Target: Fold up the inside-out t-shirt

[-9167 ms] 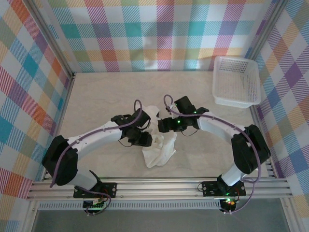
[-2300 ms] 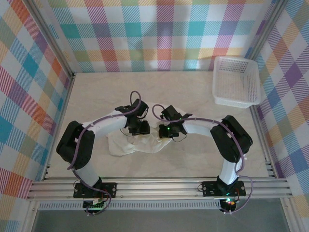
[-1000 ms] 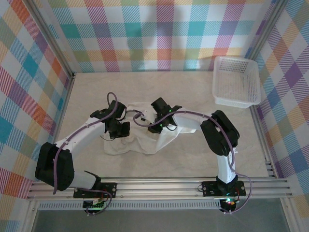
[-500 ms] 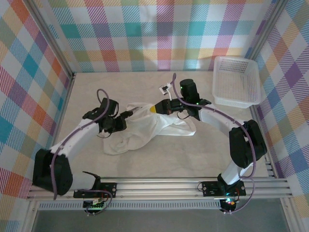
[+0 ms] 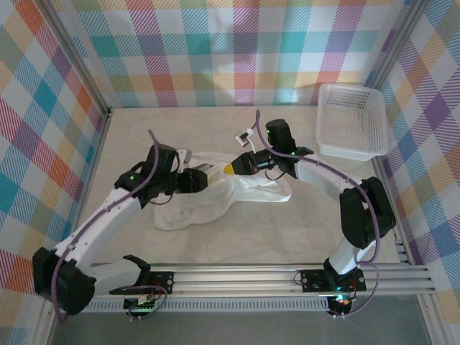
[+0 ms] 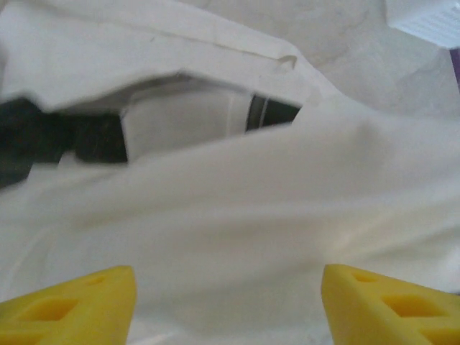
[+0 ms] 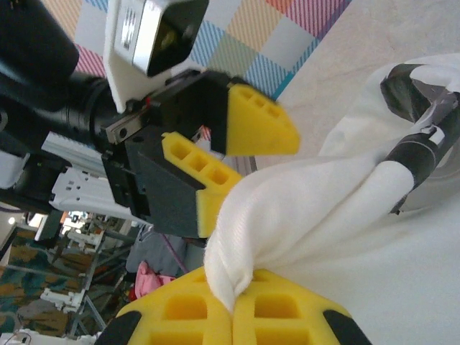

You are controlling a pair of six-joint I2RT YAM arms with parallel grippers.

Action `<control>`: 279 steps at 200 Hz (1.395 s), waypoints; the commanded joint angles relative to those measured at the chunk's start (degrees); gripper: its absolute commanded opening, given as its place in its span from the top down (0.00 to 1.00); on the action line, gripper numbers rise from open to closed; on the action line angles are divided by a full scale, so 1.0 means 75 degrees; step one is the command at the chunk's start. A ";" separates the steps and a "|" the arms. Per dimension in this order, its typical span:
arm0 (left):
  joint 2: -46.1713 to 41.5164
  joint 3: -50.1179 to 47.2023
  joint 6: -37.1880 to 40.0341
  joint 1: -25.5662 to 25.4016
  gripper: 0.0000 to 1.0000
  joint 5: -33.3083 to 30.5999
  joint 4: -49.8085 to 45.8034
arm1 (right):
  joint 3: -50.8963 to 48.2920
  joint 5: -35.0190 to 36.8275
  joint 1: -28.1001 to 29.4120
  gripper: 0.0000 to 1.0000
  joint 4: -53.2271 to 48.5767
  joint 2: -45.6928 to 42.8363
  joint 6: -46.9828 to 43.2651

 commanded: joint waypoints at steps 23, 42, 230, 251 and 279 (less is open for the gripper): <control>0.1043 0.0699 0.1279 -0.0243 0.25 0.0632 0.0257 | 0.0407 -0.0525 0.0125 1.00 -0.0257 -0.0010 -0.0396; 0.1132 0.0563 0.1341 -0.0275 0.24 0.0757 0.0367 | 0.0493 -0.0333 0.0128 1.00 -0.0318 0.0012 -0.0430; -0.1223 -0.0840 -0.1649 0.0056 1.00 0.2100 0.2952 | -0.0051 0.3112 -0.0505 0.52 -0.0854 0.0076 -0.0647; -0.1037 -0.0861 -0.1642 0.0109 1.00 0.2053 0.2855 | -0.0924 0.4876 -0.0483 0.50 -0.0799 -0.1158 -0.0645; -0.0777 -0.0750 -0.1613 0.0133 1.00 0.2109 0.2773 | -0.1667 0.6414 0.0076 0.55 -0.0992 -0.2397 0.1179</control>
